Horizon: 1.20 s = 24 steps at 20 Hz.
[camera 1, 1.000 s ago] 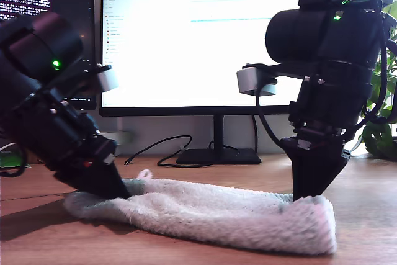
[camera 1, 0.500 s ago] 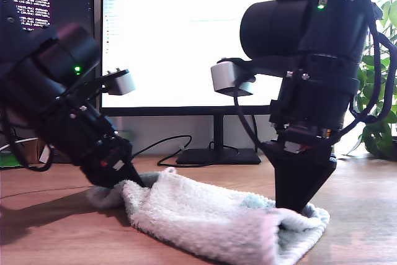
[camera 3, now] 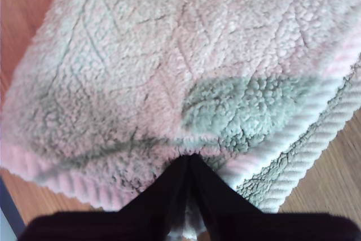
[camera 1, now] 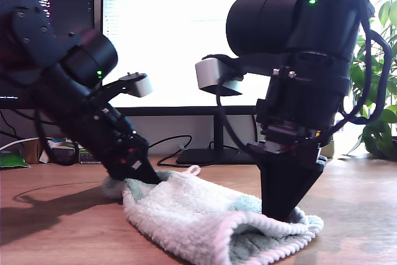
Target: Fold the tea towel to a neat square and place it to the right
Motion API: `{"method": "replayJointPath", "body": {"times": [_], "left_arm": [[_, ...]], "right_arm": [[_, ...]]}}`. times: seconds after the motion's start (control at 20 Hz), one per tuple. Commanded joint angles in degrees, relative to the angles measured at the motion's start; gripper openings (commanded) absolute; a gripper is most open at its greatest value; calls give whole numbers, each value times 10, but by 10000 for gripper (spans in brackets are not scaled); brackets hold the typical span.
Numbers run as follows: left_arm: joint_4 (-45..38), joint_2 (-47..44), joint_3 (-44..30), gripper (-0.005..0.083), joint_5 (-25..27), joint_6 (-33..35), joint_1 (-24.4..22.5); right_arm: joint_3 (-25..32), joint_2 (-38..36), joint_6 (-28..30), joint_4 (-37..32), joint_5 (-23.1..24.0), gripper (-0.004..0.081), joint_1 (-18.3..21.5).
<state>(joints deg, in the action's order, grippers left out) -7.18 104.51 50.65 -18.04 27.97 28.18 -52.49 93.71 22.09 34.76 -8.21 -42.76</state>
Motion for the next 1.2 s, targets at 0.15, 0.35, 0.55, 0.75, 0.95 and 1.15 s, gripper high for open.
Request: {"method": "replayJointPath", "body": {"times": [0.15,0.35,0.55,0.75,0.95,1.15], "left_arm": [[12,54,26,-21,-6,16,7],[14,72,55,-21,-12,25,18],[16,77,76,-21,-27,41,35],[15,77,79,-21,-34,56,58],[8,77,79,-21,-33,56,68],[-2,77,81,-21,-22,73,58]], "right_arm": [[21,14,-24,0,-9,-12,-7],[21,14,-40,-4,-23,-12,-18],[21,14,-54,-17,-33,-12,-37],[21,14,-78,-43,-34,-12,-53],[21,14,-87,-49,-34,-12,-59],[21,14,-87,-36,-37,-12,-59]]}}
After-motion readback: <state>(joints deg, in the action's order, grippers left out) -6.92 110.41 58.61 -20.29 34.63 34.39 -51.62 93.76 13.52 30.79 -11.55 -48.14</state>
